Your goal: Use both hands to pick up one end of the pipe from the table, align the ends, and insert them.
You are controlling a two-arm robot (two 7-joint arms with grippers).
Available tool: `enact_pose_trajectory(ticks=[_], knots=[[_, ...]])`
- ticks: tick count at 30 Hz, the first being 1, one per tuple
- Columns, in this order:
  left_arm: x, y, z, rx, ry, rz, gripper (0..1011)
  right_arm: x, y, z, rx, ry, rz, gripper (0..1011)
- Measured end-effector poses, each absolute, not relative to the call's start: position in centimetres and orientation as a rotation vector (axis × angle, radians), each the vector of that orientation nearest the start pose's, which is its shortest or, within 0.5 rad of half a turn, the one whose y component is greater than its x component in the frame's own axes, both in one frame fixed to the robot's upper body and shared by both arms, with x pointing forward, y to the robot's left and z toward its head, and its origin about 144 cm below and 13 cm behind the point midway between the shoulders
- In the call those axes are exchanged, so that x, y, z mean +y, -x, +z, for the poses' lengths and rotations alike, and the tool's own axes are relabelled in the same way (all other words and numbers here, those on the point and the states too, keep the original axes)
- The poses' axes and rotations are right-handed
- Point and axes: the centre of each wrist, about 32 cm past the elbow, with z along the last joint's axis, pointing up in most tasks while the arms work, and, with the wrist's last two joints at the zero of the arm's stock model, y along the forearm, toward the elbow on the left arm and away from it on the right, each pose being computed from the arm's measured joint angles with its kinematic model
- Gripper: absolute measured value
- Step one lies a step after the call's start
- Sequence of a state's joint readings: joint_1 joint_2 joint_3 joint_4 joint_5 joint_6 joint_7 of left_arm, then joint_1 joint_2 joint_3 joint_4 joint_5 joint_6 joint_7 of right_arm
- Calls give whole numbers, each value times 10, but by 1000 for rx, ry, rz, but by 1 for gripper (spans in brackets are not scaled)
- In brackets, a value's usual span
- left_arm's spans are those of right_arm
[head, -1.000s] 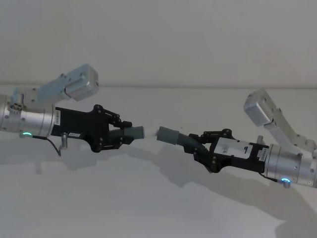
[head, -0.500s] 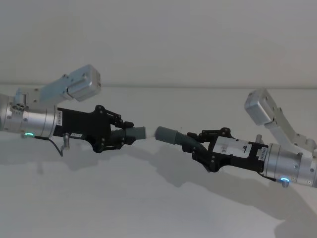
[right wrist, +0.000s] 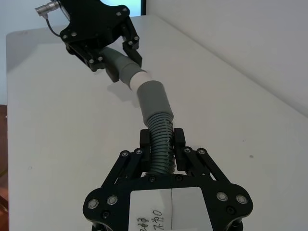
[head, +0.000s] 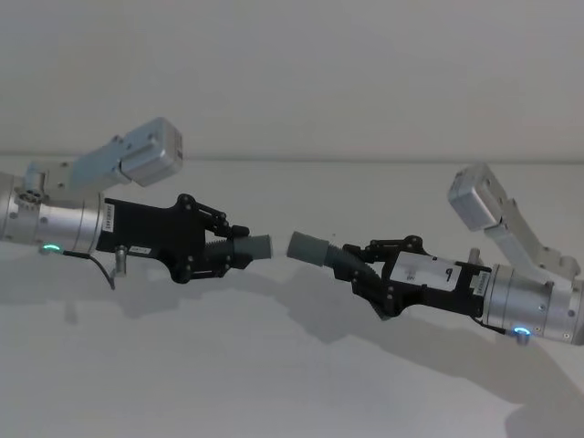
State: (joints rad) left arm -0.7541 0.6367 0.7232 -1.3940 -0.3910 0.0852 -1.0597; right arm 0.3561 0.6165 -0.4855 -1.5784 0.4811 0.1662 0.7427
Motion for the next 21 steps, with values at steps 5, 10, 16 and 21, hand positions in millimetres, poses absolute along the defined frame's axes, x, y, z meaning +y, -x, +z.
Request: enact_pose_trajectory(ticks=[5, 10, 16, 21], knots=[[269, -589, 1306, -259, -442, 111, 348, -274, -519, 1231, -40, 237, -455, 274], [271, -588, 1306, -258, -451, 99, 348, -274, -520, 1230, -43, 234, -455, 274], [273, -588, 1307, -256, -462, 92, 348, -275, -521, 1230, -42, 233, -453, 274], [274, -587, 1307, -254, -470, 88, 348, -275, -521, 1230, -41, 233, -447, 274]])
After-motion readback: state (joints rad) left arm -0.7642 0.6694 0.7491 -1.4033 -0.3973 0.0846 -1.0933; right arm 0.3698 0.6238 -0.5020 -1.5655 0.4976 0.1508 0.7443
